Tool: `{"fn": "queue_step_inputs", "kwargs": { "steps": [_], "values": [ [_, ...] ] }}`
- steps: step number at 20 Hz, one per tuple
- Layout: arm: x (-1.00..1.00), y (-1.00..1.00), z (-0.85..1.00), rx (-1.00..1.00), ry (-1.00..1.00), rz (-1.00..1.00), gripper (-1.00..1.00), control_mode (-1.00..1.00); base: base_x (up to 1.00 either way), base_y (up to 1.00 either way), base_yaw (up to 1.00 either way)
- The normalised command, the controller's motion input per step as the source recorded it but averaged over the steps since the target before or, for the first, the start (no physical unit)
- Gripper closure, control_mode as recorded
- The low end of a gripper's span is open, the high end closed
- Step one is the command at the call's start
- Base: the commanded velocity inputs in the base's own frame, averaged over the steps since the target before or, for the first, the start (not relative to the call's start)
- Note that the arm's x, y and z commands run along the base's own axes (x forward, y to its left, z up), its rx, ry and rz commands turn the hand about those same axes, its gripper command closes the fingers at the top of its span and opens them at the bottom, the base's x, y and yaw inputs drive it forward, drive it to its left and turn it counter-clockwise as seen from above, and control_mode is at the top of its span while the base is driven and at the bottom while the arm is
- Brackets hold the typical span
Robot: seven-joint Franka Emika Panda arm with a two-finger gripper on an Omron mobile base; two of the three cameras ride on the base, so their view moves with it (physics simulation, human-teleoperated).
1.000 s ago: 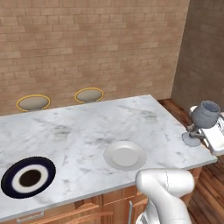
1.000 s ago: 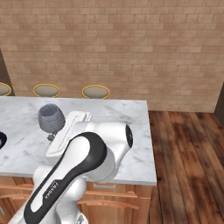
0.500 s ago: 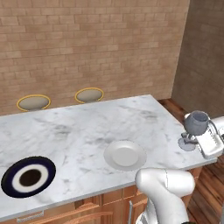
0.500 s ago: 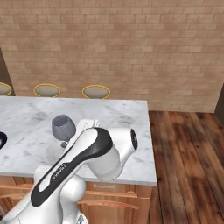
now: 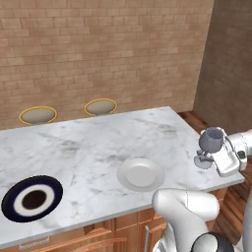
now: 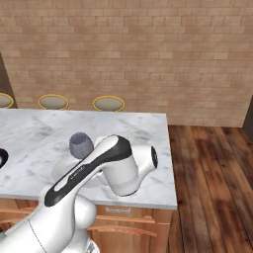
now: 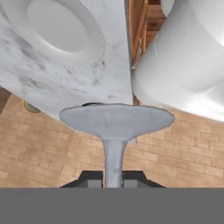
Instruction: Retrieve the wine glasses from the counter and place one next to each plate.
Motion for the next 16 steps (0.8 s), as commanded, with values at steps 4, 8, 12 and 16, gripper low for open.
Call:
{"fn": "queue_step_inputs", "kwargs": {
  "steps": [4,8,12,16],
  "values": [
    [0.41,-0.03,-0.27,0.0,0.0,0.0,1.0,-1.0,0.0,0.0,0.0],
    [0.4,0.0,-0.28,0.0,0.0,0.0,1.0,-1.0,0.0,0.0,0.0],
    [0.25,0.0,-0.28,0.0,0.0,0.0,1.0,-1.0,0.0,0.0,0.0],
    [0.23,0.0,-0.27,0.0,0.0,0.0,1.0,-1.0,0.0,0.0,0.0]
  ]
}}
